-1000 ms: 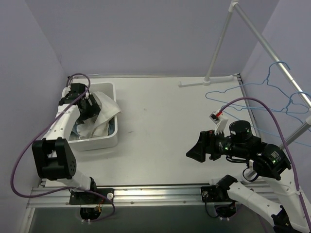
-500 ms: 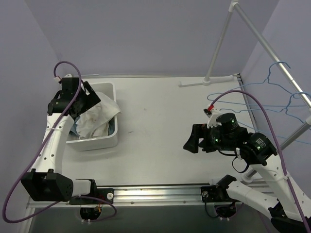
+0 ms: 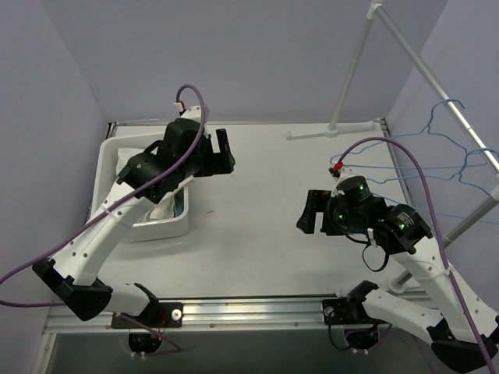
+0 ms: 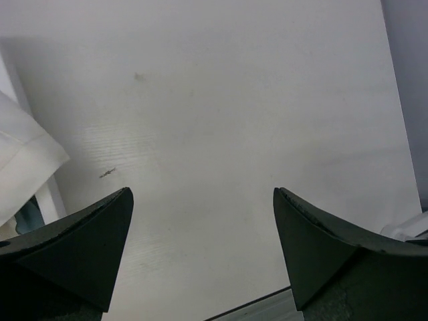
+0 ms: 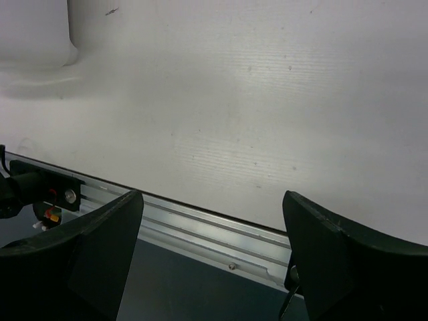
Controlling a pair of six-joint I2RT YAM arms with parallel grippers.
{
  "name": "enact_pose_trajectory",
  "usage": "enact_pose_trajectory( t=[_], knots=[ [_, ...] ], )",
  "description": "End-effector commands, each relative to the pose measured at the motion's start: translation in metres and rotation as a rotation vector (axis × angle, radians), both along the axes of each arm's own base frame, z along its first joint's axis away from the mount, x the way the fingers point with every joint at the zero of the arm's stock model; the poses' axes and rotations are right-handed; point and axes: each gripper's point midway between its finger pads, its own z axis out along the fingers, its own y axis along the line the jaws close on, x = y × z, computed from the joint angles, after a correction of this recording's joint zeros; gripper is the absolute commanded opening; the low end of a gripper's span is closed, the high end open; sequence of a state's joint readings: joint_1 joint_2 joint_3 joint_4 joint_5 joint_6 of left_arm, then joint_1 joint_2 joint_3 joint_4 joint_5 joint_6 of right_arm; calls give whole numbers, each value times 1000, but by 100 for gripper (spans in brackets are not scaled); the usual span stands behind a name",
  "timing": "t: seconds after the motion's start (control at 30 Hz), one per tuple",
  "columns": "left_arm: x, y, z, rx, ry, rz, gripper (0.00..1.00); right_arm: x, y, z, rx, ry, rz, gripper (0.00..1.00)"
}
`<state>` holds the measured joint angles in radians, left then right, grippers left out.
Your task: Remove the skirt from the hanger
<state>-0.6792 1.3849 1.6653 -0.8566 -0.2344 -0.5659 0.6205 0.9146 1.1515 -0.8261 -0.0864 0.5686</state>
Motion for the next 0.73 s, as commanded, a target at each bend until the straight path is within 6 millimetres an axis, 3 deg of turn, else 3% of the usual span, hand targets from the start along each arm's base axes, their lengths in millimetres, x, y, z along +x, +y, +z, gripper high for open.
enact_pose_trajectory(
  t=[0.0,0.13,0.3,0.33,0.37,0.5,0.7],
  knots=[
    [-14,-11,13,-68,-29,-28,94,3,-16,-3,-41,-17,-83,81],
    [-50,-31,4,-84,-19,-125,94,5,-31,-7,-81,-35,-156,82],
    [-91,-35,-24,-91,46,-195,94,3,-45,-16,-114,-37,-208,82],
    [-98,-31,-23,-107,47,-200,94,1,-46,-21,-122,-28,-210,82],
    [-105,-30,-36,-100,69,-205,94,1,-47,-23,-127,-26,-210,82],
    [-124,-19,-36,-185,68,-211,94,-2,-50,-30,-131,-16,-230,82],
    [-140,-8,-44,-245,91,-200,94,-5,-48,-32,-111,-25,-211,84]
  ],
)
